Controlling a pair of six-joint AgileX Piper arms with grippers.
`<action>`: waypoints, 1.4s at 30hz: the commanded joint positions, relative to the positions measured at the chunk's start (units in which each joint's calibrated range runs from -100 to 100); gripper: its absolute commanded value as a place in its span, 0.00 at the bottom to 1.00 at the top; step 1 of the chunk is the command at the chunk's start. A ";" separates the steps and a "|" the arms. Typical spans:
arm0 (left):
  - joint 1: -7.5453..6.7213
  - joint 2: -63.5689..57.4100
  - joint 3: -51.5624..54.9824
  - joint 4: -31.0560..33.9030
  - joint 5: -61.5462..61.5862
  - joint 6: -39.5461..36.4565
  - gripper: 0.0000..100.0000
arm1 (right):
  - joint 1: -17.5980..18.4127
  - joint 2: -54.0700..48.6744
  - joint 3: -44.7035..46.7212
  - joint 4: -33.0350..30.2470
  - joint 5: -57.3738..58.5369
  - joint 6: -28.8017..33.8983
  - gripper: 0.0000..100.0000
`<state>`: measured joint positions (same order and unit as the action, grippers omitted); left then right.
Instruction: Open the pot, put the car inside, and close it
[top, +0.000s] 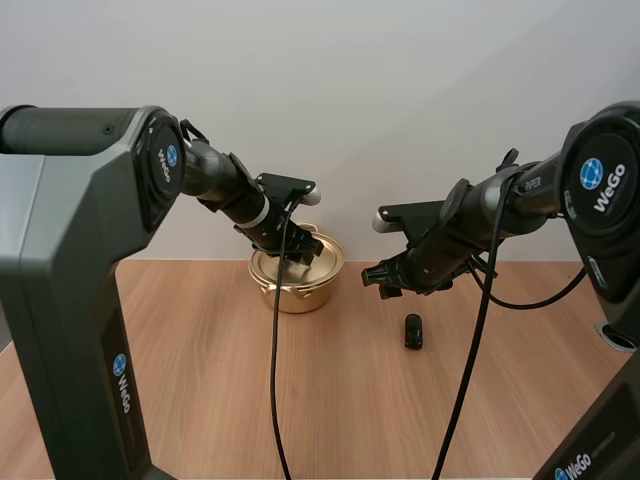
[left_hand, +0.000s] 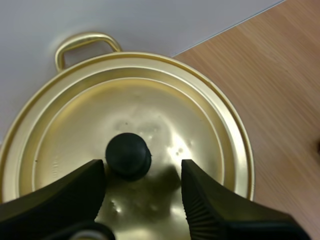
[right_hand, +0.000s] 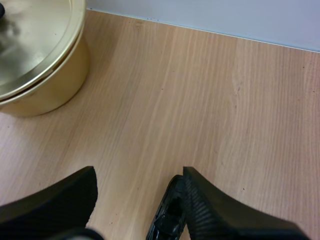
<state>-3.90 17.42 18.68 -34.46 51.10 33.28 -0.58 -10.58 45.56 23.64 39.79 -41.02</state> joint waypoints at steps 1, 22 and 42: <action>-0.03 -0.01 -0.70 0.04 -0.02 -0.02 0.77 | -0.01 -0.01 0.01 0.06 -0.07 0.06 0.84; -0.03 -0.01 -3.12 -0.38 1.49 -0.35 0.76 | -0.01 -0.01 0.01 -0.27 -0.09 0.06 0.84; 8.27 -30.90 -2.86 0.35 16.70 -4.18 0.00 | -0.01 -11.68 0.01 0.14 2.70 0.79 0.00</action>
<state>3.21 -10.46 15.78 -33.99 67.07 29.14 -0.58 -20.30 45.56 23.65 42.74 -40.27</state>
